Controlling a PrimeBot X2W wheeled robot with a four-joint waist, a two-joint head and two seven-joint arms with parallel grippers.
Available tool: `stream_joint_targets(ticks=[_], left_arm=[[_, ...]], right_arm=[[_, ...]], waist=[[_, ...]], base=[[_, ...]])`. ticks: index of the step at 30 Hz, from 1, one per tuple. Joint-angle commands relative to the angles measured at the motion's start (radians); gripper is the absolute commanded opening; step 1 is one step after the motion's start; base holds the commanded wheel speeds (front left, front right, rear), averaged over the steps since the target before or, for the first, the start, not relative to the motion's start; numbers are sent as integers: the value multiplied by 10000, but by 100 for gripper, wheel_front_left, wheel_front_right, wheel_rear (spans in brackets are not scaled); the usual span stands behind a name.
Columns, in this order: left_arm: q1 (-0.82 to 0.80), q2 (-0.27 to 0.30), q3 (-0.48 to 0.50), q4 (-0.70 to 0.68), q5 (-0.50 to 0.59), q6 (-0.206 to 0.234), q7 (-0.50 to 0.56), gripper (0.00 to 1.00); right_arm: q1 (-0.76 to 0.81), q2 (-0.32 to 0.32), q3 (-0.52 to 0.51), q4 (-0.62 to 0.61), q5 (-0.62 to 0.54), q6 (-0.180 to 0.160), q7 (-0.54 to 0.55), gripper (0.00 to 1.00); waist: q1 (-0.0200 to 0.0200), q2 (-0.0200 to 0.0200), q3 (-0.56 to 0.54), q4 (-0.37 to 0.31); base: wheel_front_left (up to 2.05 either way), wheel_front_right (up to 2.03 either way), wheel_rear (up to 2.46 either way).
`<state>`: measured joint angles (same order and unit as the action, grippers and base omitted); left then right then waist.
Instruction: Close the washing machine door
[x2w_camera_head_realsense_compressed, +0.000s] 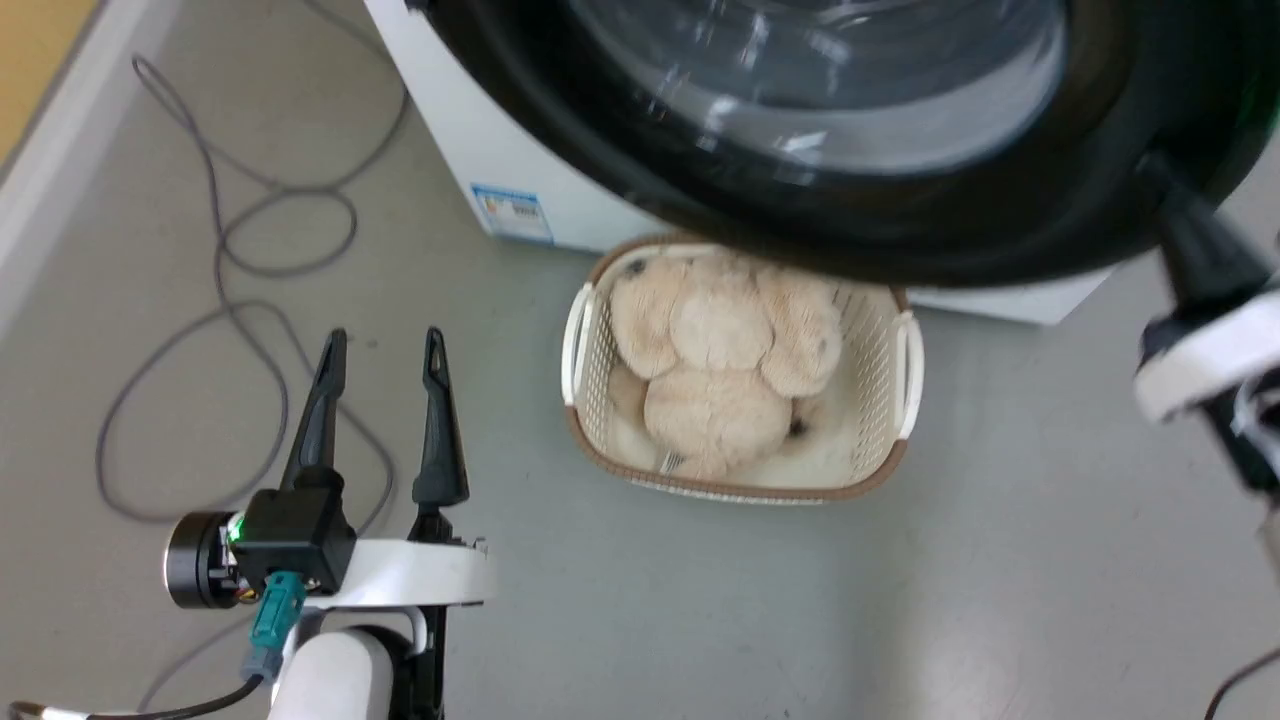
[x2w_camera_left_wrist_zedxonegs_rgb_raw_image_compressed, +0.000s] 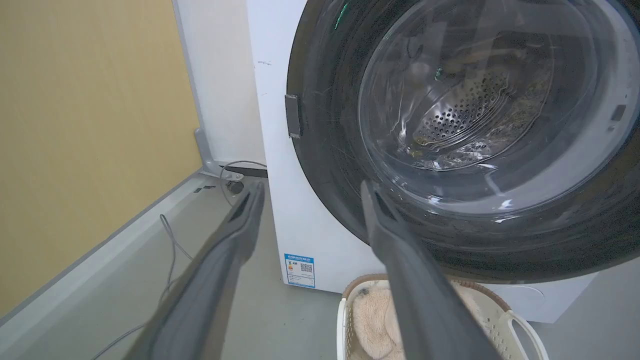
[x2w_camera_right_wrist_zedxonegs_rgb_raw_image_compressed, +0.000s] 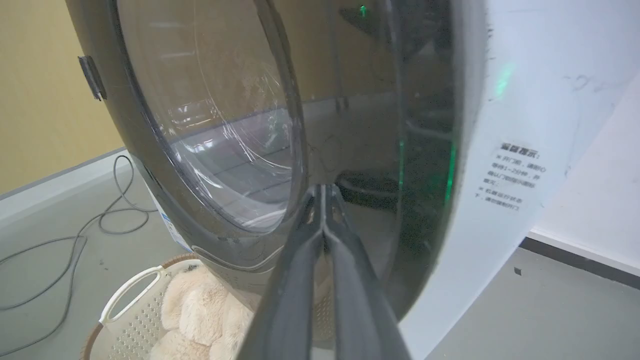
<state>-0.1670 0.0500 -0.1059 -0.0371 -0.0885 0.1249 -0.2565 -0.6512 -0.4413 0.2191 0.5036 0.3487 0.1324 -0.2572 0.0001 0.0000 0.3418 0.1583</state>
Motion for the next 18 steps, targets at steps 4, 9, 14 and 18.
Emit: stream_joint_targets(ticks=[4, 9, 14, 18], left_arm=[[-338, 4, -82, -102, -111, 150, -53, 100], [-468, 4, -130, -135, -146, 185, -53, 100], [-533, 3, -149, -165, -162, 217, -53, 100], [-535, 3, -135, -154, -172, 246, -53, 100]], right_arm=[[-1132, -186, -266, 670, -188, -17, -46, 0], [-1987, -261, -516, 1395, -525, -17, -46, 0], [-2580, -163, -708, 1945, -893, -17, -46, 0], [-2775, 13, -971, 2265, -1240, -17, -46, 0]], waist=[[-1, 0, 561, 150], [-1, 0, 746, 211], [-1, 0, 840, 242], [-1, 0, 798, 228]], base=[[0, 0, 0], [0, 0, 0], [0, 0, 0], [0, 0, 0]])
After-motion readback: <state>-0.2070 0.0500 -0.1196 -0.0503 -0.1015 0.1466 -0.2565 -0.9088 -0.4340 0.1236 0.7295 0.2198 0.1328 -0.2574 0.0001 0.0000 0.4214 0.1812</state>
